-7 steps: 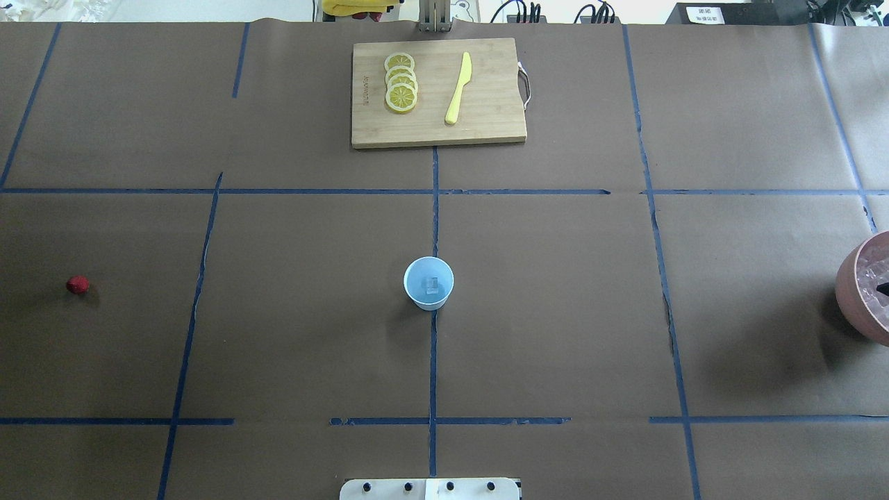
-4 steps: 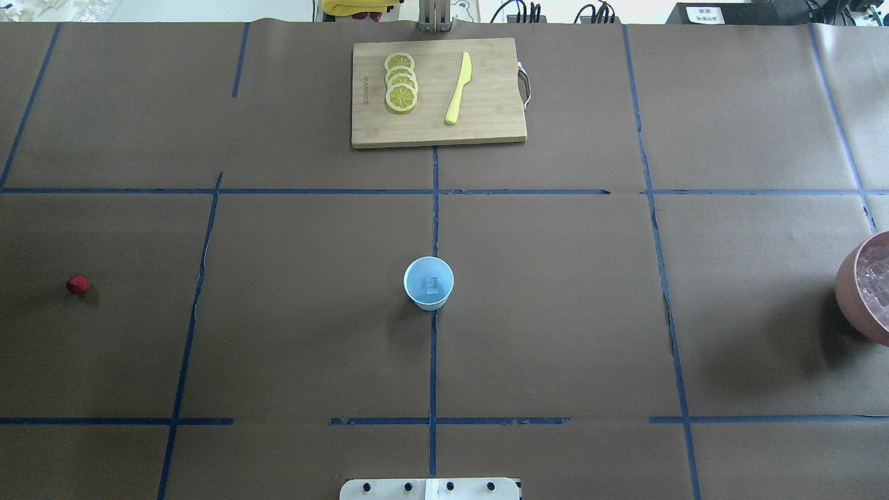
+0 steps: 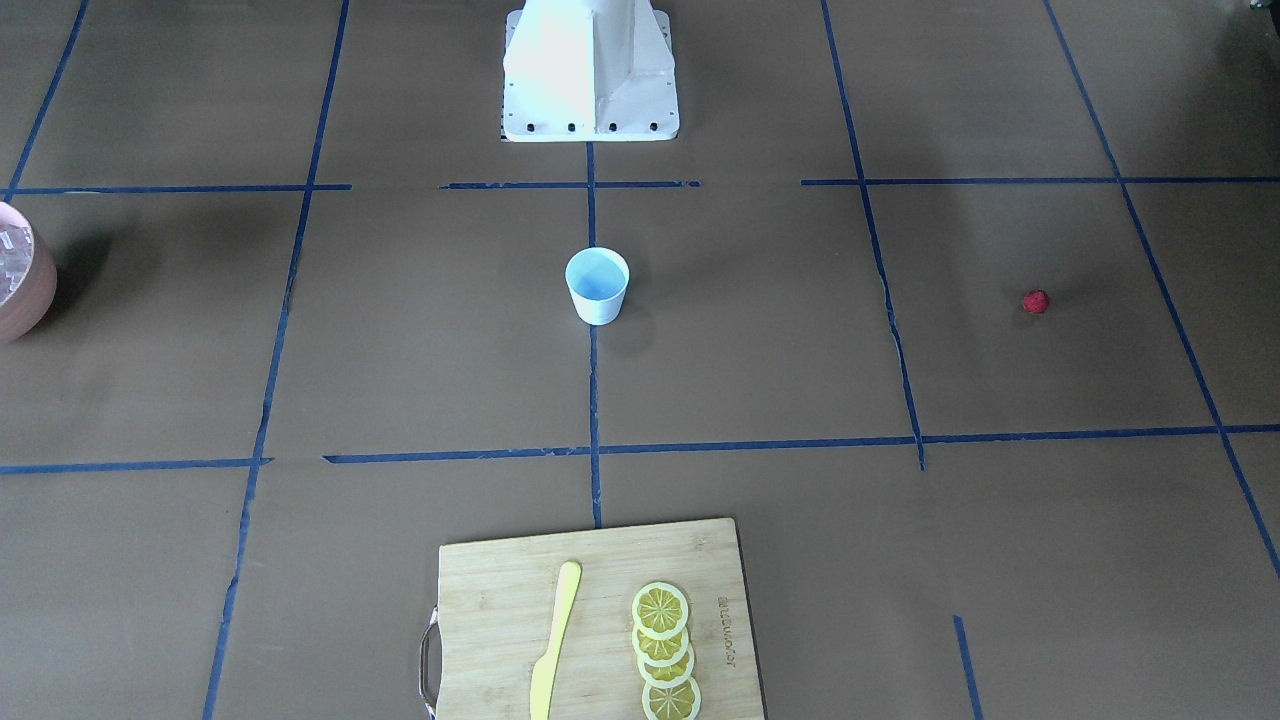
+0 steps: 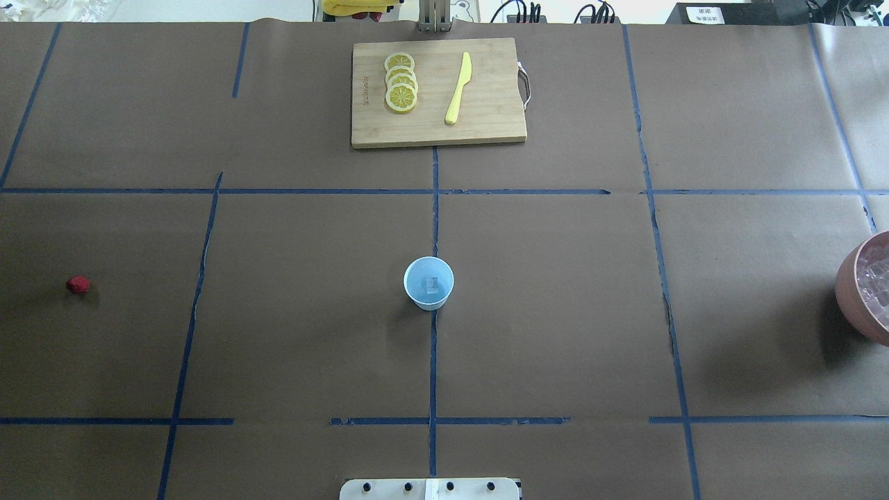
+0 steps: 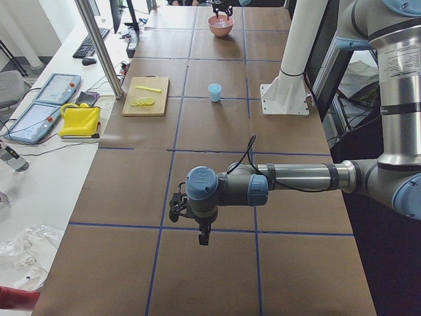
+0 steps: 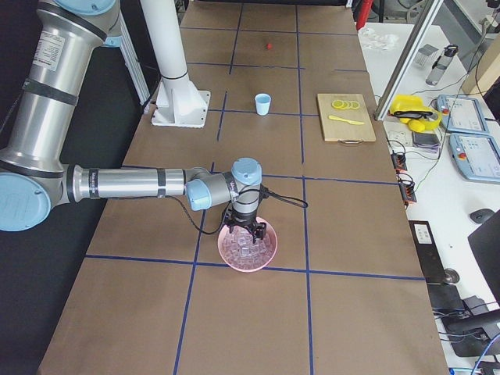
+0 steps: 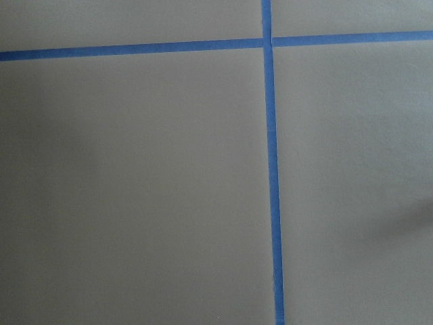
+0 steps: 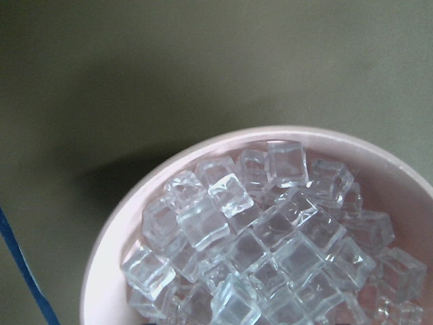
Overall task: Put ice and strawberries in cup
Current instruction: 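Grasp another ice cube from the pink bowl with the right gripper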
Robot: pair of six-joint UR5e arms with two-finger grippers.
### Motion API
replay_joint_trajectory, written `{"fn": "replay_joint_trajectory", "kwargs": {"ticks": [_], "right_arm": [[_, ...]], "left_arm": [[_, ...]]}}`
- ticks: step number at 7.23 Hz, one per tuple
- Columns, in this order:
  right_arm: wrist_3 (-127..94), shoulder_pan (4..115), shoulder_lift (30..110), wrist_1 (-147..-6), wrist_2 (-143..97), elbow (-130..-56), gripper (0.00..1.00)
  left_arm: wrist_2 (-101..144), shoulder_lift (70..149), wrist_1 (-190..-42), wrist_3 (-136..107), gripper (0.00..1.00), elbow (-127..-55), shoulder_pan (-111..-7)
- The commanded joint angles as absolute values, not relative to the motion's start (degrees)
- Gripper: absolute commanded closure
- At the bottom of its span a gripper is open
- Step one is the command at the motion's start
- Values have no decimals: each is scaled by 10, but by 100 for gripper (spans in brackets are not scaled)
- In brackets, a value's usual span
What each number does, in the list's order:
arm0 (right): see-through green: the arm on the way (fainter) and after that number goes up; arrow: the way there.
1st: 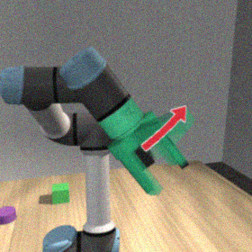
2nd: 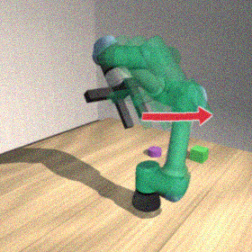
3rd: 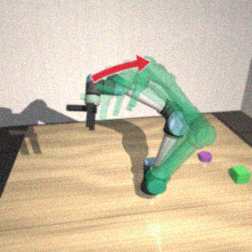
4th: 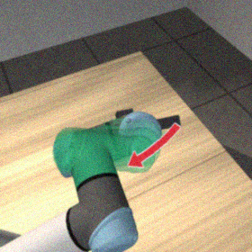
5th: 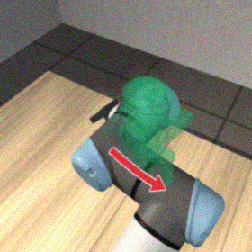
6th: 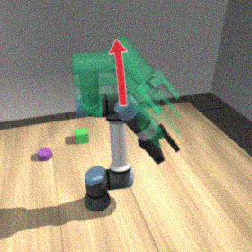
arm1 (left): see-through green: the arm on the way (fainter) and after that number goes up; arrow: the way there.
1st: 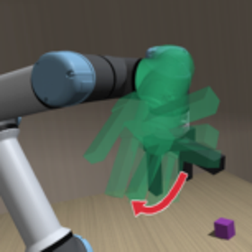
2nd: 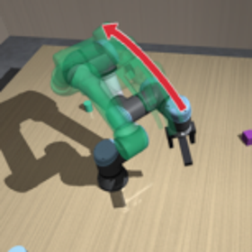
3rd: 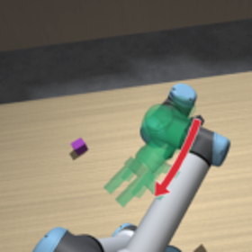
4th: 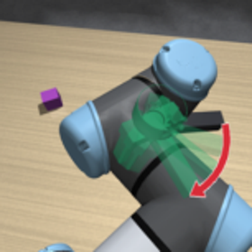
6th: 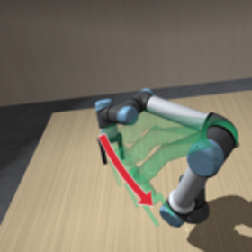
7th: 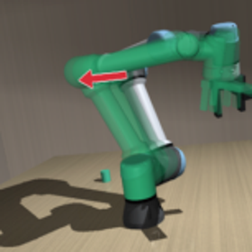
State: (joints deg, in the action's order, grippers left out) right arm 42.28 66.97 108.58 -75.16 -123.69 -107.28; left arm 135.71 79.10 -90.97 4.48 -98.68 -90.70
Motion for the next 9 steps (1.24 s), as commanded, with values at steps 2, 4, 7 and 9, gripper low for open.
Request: {"fn": "replay_joint_trajectory", "kwargs": {"ticks": [2,4,7,9], "right_arm": [[423,662,1079,-751,-1230,-1058,15],[420,648,1079,-752,-1230,-1055,17],[423,640,1079,-751,-1227,-1039,20],[422,639,1079,-751,-1224,-1037,31]], "left_arm": [[1357,791,-910,45,0,-986,-905],[1357,791,-910,45,0,-986,-904],[1357,791,-910,45,0,-985,-904],[1357,791,-910,45,0,-985,-904]]}}
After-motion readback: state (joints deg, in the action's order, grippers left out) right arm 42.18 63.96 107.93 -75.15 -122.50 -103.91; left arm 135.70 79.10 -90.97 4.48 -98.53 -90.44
